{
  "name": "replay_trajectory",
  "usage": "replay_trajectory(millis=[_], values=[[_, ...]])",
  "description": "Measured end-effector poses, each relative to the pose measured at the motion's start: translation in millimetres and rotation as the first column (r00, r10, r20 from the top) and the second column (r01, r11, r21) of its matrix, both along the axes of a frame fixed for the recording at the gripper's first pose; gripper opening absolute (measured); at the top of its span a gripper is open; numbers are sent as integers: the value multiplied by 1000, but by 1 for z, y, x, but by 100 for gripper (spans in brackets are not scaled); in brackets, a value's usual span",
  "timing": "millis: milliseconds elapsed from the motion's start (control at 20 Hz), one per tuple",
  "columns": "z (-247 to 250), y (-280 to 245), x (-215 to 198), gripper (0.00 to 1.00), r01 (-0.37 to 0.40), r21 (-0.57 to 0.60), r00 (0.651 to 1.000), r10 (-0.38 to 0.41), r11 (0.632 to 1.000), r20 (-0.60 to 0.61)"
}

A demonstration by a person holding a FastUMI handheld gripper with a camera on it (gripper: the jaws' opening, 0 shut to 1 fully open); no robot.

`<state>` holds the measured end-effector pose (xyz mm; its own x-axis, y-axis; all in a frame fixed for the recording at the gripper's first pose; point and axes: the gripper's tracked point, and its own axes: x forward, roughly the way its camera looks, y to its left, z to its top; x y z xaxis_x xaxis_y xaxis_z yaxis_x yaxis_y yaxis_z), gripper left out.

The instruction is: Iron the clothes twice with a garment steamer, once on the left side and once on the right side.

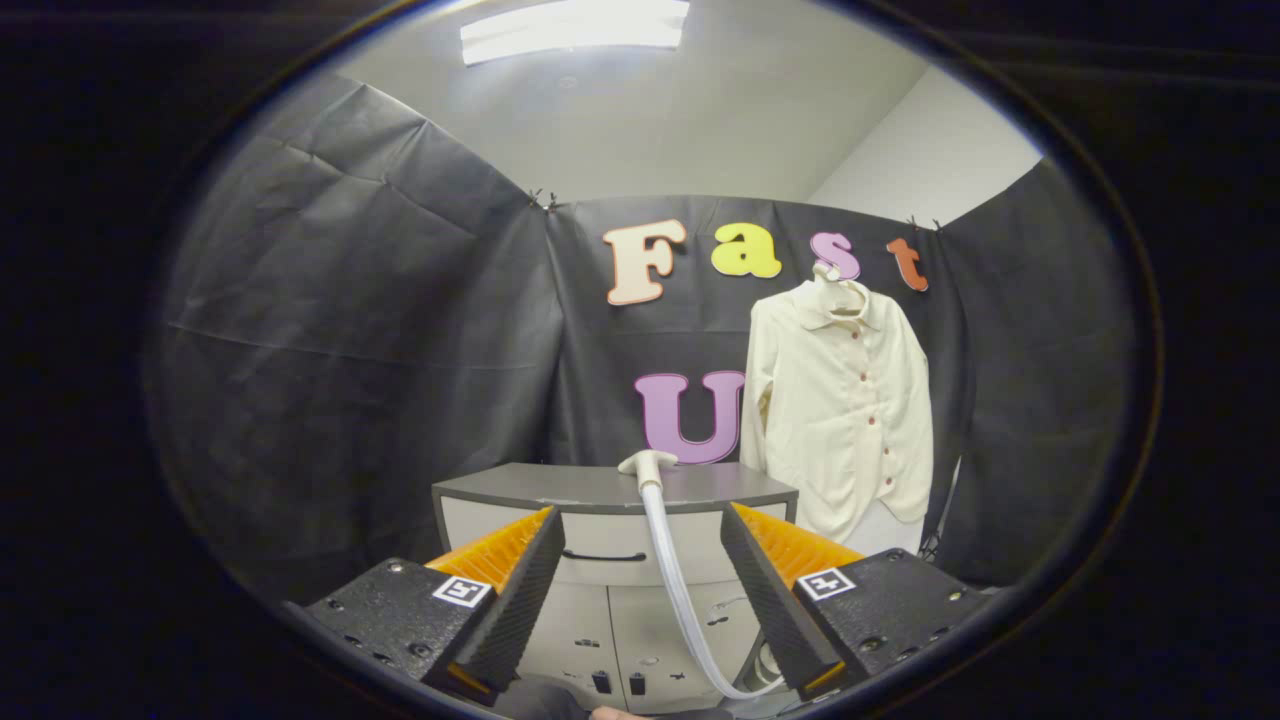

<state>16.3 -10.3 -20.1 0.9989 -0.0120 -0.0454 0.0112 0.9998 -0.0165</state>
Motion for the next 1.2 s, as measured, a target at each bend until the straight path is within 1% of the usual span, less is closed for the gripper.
replay_trajectory(millis=[200, 550, 850, 1200], values=[[-6, -9, 19, 95, 16, 3, 1000, -16, 1000, -24], [-27, -6, 61, 96, -1, 0, 995, 1, 1000, -103], [-42, 6, 116, 96, -31, 7, 988, 32, 999, -151], [-62, 8, 177, 96, -31, -1, 973, 30, 1000, -230]])
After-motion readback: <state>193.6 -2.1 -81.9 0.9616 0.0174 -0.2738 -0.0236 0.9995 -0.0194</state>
